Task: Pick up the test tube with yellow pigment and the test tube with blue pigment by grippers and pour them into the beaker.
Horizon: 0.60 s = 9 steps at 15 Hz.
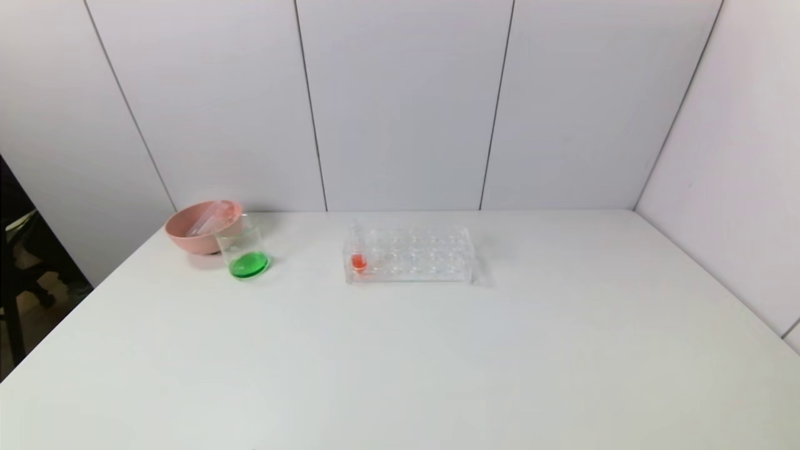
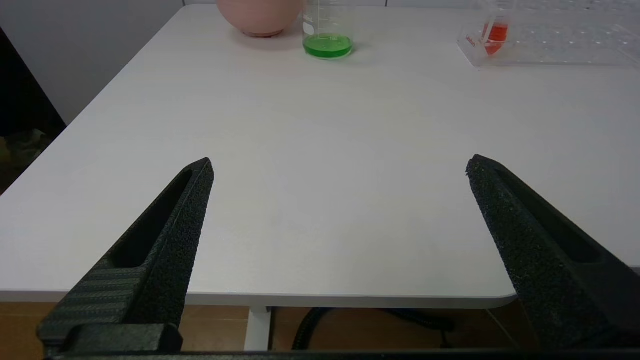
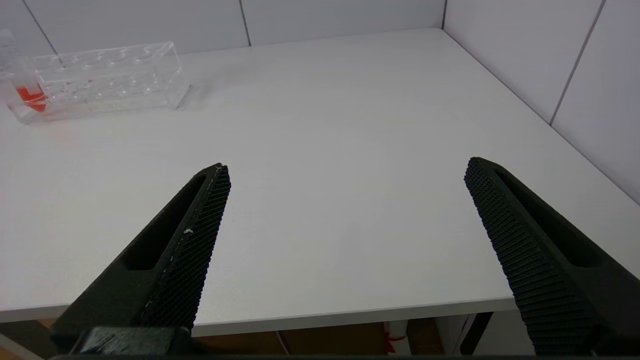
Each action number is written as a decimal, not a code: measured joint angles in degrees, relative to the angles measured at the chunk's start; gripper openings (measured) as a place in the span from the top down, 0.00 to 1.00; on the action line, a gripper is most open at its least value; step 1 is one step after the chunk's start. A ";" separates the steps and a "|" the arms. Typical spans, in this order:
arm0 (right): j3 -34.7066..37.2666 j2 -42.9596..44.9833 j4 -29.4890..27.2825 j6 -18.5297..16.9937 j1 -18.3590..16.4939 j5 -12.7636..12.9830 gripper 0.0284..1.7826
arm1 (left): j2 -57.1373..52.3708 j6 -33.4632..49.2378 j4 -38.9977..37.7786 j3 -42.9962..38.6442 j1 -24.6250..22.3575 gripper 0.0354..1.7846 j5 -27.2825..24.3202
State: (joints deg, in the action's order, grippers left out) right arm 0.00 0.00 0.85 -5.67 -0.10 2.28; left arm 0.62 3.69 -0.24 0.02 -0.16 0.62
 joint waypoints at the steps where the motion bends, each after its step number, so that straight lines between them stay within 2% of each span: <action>1: 0.00 0.00 0.00 0.00 0.00 0.00 0.04 | -0.29 0.41 0.00 0.00 0.00 0.01 0.39; 9: 0.00 0.00 -0.04 0.05 0.00 -0.02 0.04 | -0.67 0.63 0.00 -0.02 0.00 0.01 1.00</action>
State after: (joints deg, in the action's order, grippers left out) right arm 0.00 0.00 0.82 -5.62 -0.10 2.26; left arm -0.05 4.33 -0.24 0.00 -0.16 1.62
